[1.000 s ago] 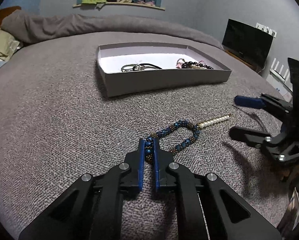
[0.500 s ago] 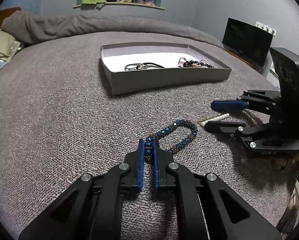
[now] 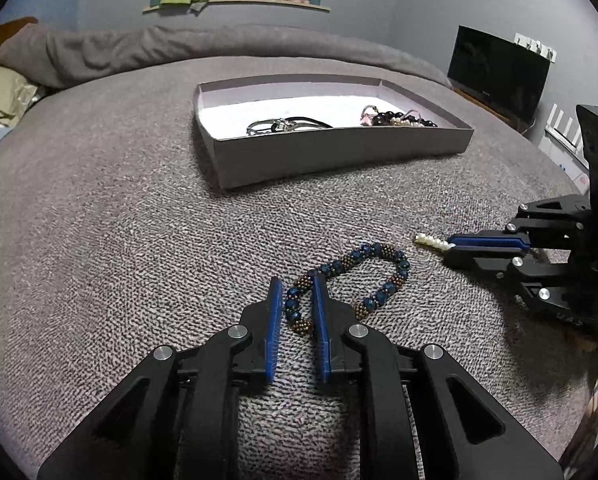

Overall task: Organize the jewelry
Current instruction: 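Grasp the blue beaded bracelet with left while right grasps the pearl strand, then carry the blue bracelet with left while right carries the pearl strand into the tray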

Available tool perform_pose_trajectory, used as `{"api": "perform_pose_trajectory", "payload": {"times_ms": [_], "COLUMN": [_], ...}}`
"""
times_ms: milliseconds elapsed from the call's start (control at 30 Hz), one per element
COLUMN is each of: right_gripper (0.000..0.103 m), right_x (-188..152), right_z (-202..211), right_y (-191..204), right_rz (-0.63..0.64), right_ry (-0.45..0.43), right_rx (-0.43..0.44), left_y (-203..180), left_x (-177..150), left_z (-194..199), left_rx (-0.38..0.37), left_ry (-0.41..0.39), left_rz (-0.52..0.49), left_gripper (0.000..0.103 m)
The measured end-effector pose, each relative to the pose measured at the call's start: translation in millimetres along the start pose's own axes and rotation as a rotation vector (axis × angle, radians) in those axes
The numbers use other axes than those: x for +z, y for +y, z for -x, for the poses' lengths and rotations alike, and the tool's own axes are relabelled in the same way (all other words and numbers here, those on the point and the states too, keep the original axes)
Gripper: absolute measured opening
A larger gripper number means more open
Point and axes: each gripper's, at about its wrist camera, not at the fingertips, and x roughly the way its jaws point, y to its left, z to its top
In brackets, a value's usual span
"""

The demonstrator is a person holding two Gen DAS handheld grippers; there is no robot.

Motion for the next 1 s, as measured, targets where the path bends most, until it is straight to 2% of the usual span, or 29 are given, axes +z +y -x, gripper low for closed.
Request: {"api": "perform_pose_trajectory", "payload": {"times_ms": [133,267,733,833,1000], "right_gripper": [0.006,0.006,0.006,0.006,0.006], "right_x": [-3,-6,-3,-3,-2], "right_z": [8,15,25,25,25], "right_y": [-5,-11,-31,-34,-35], "right_rz": [-0.05,-0.096,-0.186,-0.194,-0.198], "right_ry": [-0.025,-0.053,-0.114,-0.121,-0.124], "right_rx": [0.021,0.029,0.021,0.019,0.019], "left_y": [2,2,-19,-22,-22], "left_x": [-2,-2,24,28,31], "left_z": [2,6,41,42,44], "left_rx": [-0.016,-0.029,-0.105,-0.091,-0.107], "left_ry": [-0.003,-0.009,-0.105,-0.102,-0.107], "left_rz": [0.011,0.019,-0.002,-0.035,-0.03], "left_gripper": [0.015,0.008,0.008,0.008,0.008]}}
